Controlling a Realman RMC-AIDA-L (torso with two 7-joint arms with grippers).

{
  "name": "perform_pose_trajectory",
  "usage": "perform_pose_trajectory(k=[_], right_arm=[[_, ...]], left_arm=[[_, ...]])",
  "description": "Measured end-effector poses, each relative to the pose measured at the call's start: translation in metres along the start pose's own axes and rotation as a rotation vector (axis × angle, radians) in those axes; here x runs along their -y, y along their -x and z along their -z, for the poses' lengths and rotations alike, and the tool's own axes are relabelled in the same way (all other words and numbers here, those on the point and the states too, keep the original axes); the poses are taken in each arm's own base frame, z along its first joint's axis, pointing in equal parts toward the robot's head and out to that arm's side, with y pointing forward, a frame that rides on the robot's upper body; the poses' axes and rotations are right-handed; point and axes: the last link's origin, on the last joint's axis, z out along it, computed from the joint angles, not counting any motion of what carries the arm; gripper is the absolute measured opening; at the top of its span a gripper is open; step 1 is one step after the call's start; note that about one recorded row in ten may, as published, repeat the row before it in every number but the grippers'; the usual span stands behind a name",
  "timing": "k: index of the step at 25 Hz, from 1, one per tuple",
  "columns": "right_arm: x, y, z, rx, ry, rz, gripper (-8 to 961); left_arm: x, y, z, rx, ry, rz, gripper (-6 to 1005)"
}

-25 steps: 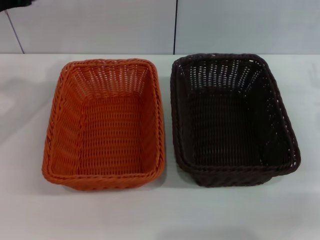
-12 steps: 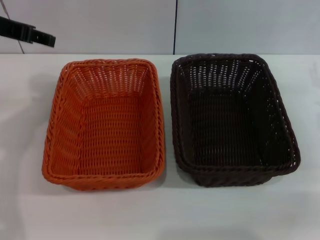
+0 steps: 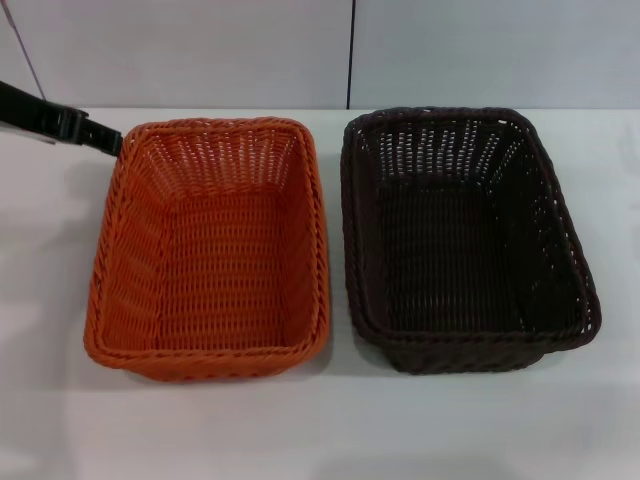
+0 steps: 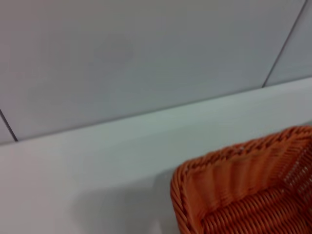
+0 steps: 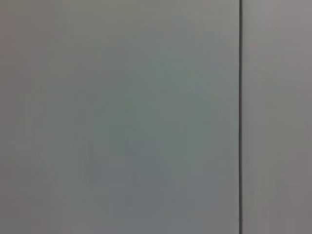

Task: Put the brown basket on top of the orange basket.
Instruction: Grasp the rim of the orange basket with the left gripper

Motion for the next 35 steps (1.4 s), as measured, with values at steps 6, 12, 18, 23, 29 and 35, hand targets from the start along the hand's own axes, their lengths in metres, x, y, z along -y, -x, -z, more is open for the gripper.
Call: perform_pose_trajectory(k=[6, 12, 18, 23, 29, 35], right_arm=[[0.000, 0.000, 0.000, 0.003, 0.003, 0.001, 696], [-0.002, 0.003, -0.002, 0.012, 0.009, 0.005, 696], [-0.003, 0.007, -0.006, 0.025, 0.015, 0.014, 695], [-0.004, 0.008, -0.006, 0.027, 0.023, 0.018, 695], [-0.005, 0.009, -0.007, 0.029, 0.025, 0.020, 695], [-0.005, 0.009, -0.007, 0.031, 0.025, 0.020, 695]], left_arm=[[-0.001, 0.017, -0.014, 0.081, 0.019, 0.085, 814], [0.005, 0.036, -0.028, 0.130, 0.033, 0.185, 815], [0.003, 0.050, -0.043, 0.161, 0.071, 0.226, 814], [0.001, 0.055, -0.052, 0.160, 0.103, 0.254, 814], [0.002, 0.063, -0.063, 0.178, 0.108, 0.267, 812], [0.000, 0.062, -0.068, 0.179, 0.114, 0.260, 804]])
